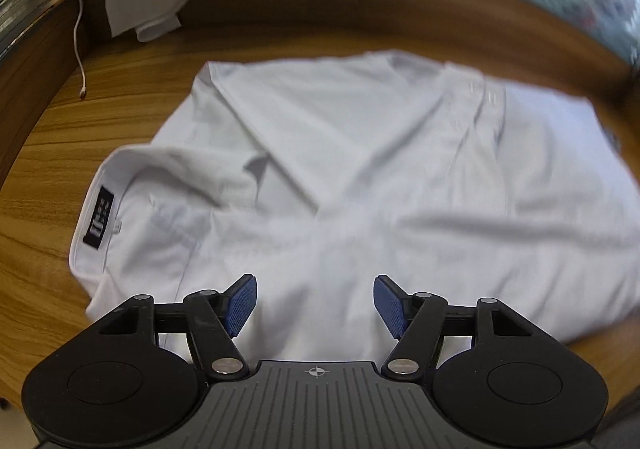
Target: Fold clothes
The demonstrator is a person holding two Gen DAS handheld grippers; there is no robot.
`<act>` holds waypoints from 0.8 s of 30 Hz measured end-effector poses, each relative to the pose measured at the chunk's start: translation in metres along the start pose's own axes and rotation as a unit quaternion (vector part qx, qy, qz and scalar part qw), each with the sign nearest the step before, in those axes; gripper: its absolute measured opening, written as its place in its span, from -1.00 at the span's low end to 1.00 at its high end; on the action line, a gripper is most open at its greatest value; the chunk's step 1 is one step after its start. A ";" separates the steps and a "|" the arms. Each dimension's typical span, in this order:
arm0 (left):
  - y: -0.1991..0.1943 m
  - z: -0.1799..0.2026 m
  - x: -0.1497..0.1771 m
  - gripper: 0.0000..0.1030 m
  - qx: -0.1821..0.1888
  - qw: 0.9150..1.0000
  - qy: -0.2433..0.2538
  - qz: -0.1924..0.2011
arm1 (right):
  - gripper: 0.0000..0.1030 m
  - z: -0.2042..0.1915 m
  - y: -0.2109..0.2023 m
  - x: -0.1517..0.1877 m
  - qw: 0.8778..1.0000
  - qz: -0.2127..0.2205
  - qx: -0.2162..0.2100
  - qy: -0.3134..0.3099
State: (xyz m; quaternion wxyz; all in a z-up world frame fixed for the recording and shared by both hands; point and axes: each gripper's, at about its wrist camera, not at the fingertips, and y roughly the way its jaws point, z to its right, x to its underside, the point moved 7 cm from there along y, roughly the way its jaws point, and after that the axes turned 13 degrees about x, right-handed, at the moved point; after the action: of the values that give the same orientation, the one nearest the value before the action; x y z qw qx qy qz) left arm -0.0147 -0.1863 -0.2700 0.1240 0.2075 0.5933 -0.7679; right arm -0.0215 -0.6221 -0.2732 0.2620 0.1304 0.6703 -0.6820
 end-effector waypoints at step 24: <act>-0.055 -0.138 0.042 0.19 -0.059 0.985 -0.147 0.062 | -0.26 -0.062 0.009 0.021 0.997 -0.055 0.011 -0.049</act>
State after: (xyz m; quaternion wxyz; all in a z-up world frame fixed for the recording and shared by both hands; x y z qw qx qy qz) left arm -0.0515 -0.0366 -0.2715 0.2691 0.1213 0.5986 -0.7447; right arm -0.0449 -0.5650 -0.2962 0.2547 0.0628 0.6550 -0.7086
